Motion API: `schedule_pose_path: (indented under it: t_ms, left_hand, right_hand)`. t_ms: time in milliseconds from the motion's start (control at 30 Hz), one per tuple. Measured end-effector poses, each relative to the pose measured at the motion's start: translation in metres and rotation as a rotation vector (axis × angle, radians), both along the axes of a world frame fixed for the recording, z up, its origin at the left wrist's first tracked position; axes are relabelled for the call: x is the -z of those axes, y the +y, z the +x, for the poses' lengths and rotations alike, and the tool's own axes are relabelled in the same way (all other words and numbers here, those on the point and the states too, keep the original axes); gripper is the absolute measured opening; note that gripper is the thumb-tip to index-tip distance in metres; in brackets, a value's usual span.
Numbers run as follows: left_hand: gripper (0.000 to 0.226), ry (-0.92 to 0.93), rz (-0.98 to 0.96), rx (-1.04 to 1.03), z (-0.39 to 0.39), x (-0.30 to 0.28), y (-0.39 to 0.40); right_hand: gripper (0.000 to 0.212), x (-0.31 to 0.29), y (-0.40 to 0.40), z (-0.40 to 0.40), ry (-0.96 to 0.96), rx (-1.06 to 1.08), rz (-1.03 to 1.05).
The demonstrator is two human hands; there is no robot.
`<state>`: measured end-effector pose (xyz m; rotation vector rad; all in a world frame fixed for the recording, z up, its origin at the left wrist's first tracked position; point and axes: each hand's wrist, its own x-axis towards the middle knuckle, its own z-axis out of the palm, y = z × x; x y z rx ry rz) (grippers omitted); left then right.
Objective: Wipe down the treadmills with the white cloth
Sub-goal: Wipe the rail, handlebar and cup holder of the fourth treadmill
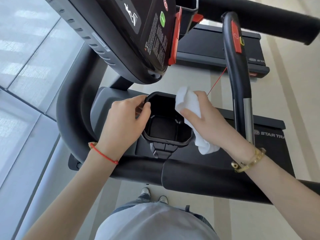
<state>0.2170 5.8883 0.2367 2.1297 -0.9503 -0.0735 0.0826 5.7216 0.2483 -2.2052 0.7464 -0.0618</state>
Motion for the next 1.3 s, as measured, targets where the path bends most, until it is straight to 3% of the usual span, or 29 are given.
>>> schedule_pose_path:
  t_ms: [267,500,667,833,1000,1200,1300]
  left_hand:
    - [0.026,0.019,0.030,-0.021,-0.002,-0.002,0.000]
    - [0.030,0.033,0.017,-0.015,-0.003,-0.002,0.003]
    - [0.024,-0.001,0.017,0.024,0.000,0.001,0.006]
    - [0.030,0.021,0.033,0.001,0.000,0.000,0.007]
    - [0.030,0.023,0.034,0.034,0.000,0.001,0.007]
    - [0.028,0.092,0.048,0.045,0.000,0.001,0.010]
    - [0.028,0.148,0.047,0.035,-0.002,-0.001,0.012]
  right_hand:
    - [0.048,-0.010,0.015,-0.046,-0.128,-0.101,-0.255]
    - [0.054,-0.021,0.033,-0.045,-0.051,-0.617,-0.710]
    - [0.053,-0.011,0.051,-0.010,0.034,-0.632,-0.831]
    - [0.046,-0.015,0.036,-0.037,0.017,-0.674,-0.881]
    - [0.053,-0.028,0.034,-0.018,0.144,-0.758,-0.833]
    - [0.039,-0.047,0.040,0.021,0.410,-0.764,-0.445]
    - [0.036,-0.049,0.040,0.027,0.418,-0.749,-0.385]
